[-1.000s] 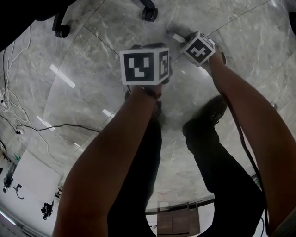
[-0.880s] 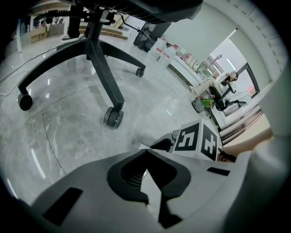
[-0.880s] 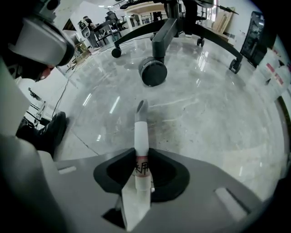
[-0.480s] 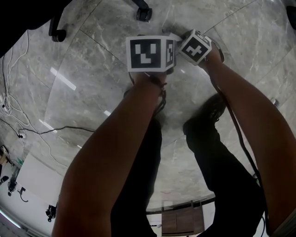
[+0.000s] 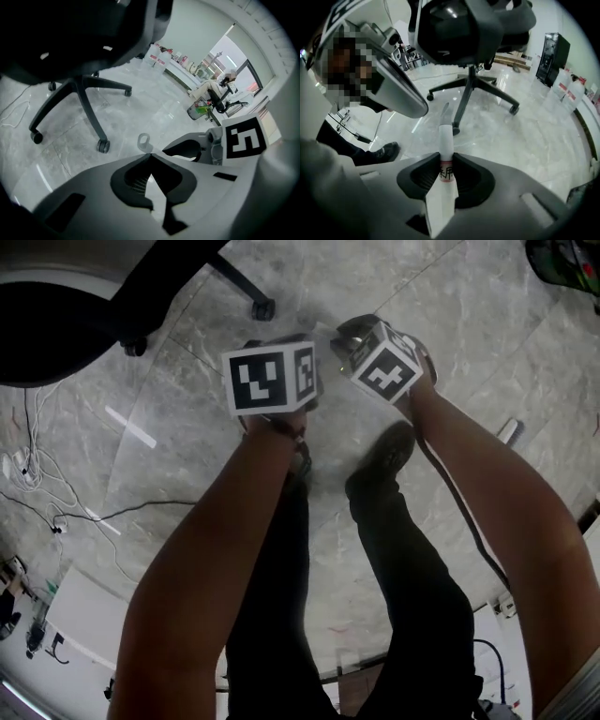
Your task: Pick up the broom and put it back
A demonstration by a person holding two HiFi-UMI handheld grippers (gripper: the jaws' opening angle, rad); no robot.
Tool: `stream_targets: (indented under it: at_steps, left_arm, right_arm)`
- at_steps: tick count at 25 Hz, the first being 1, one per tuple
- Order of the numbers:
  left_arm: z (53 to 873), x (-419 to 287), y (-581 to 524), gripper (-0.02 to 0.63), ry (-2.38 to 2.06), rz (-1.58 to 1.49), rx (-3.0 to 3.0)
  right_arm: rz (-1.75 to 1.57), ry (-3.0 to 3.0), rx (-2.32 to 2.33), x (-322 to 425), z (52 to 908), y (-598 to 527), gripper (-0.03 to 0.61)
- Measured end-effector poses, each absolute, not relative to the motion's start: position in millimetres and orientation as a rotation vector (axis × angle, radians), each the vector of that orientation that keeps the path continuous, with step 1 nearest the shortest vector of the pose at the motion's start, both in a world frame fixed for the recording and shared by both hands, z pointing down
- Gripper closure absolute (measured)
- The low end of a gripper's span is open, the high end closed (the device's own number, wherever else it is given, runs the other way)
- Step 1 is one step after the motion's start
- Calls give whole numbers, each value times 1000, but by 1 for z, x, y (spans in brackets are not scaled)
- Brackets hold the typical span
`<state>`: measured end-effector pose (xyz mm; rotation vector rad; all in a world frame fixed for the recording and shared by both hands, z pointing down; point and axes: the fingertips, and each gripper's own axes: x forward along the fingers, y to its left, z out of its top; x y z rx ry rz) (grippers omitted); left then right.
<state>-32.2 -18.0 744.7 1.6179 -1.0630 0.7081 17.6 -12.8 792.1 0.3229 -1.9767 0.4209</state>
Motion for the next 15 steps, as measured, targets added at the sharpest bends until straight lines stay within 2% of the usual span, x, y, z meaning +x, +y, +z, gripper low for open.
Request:
stream_targets:
  at_steps: [9, 15]
  left_arm:
    - [531, 8, -52, 607, -1076, 688, 1702]
    - [409, 12, -59, 606, -1095, 670, 1754]
  right_arm:
    - [372, -2145, 474, 65, 528, -59, 492]
    - [310, -2209, 523, 62, 384, -78, 492]
